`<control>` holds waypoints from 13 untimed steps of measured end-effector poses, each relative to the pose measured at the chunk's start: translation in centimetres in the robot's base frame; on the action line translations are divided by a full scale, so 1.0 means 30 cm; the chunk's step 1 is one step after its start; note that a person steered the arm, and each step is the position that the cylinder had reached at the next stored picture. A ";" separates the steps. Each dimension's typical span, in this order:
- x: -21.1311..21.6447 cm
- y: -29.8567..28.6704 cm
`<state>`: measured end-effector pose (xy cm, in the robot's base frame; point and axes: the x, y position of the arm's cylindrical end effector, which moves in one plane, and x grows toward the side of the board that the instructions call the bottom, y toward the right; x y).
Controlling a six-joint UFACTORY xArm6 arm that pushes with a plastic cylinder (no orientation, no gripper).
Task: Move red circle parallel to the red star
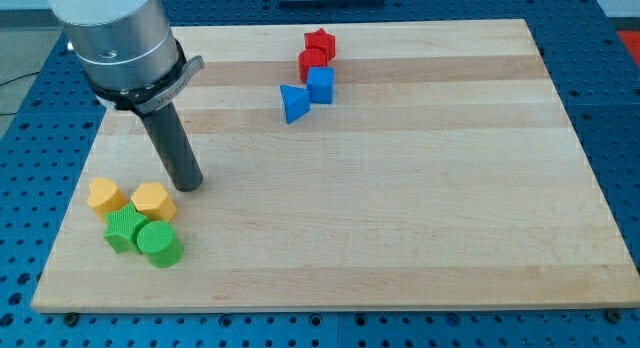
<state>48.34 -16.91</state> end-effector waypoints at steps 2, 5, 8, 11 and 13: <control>-0.008 0.187; -0.026 0.307; -0.140 0.876; -0.623 0.751; -0.627 0.676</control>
<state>29.52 3.38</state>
